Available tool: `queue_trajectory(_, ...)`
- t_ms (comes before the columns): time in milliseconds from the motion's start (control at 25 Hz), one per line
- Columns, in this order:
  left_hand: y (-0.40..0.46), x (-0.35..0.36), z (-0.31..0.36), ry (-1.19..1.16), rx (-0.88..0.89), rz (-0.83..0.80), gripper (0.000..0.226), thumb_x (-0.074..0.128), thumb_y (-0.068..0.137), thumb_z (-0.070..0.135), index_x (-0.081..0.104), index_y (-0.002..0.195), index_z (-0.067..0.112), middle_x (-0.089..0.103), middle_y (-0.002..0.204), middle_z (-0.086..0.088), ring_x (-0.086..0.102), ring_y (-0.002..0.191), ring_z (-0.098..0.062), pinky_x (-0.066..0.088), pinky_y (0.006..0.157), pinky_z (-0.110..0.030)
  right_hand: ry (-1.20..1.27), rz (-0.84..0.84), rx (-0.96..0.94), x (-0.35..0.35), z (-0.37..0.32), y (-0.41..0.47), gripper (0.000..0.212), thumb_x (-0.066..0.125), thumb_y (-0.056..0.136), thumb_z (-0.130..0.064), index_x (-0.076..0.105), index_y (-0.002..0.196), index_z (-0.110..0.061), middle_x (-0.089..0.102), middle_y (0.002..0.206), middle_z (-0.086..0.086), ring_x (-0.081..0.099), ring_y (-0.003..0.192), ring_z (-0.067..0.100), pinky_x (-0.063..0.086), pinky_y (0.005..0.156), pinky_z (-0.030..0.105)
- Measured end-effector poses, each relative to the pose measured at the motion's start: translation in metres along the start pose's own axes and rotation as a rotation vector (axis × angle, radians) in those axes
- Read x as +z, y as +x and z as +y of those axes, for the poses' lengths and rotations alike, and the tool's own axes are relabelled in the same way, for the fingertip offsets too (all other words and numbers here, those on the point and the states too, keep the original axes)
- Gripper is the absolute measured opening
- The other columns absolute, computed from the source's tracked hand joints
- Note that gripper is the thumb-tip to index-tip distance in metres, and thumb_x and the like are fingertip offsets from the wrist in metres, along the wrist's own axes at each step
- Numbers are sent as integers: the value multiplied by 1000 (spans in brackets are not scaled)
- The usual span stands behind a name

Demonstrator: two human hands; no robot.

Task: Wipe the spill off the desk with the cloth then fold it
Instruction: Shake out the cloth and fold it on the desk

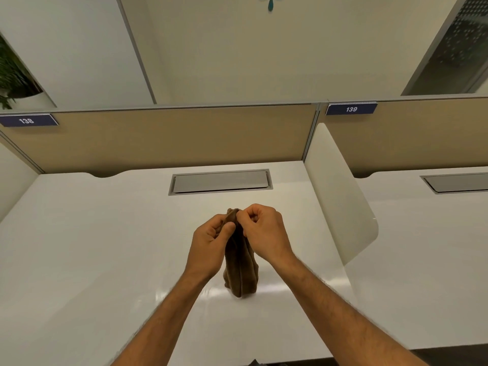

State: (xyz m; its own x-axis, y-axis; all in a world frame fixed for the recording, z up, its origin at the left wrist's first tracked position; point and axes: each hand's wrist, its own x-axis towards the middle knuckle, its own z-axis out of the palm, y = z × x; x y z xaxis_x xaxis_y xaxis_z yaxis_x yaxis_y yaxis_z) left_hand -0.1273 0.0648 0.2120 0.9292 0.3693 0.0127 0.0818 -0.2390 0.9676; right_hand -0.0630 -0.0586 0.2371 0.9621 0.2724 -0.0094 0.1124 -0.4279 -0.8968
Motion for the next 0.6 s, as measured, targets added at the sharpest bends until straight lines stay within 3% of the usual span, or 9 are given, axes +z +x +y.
queue_trajectory(200,8,-13,14,56,63,92,24,55,105,24,68,98,42,72,89,24,69,94,-2,60,82,-20,-101,-264,-129,-15,20,11,18,63,88,-45,53,75,-37,55,91,-15,55,92,7,42,75,16)
queue_trajectory(360,15,-33,31,-35,132,147,27,52,108,19,70,101,37,74,91,15,71,90,-9,61,76,-24,-119,-510,-85,-16,59,11,13,66,86,-48,57,82,-40,62,92,-14,60,94,11,51,86,27)
queue_trajectory(480,24,-59,36,-59,164,227,29,52,108,18,71,101,38,73,92,14,69,91,-12,62,77,-27,-308,-493,-46,-18,95,11,14,66,87,-48,64,89,-34,60,96,-2,56,96,19,52,89,37)
queue_trajectory(600,26,-69,26,51,120,254,19,53,107,21,69,109,31,71,98,13,68,97,-15,62,90,-38,-463,-322,-143,-34,109,26,8,68,91,-35,70,96,-29,60,92,-3,51,92,16,47,83,36)
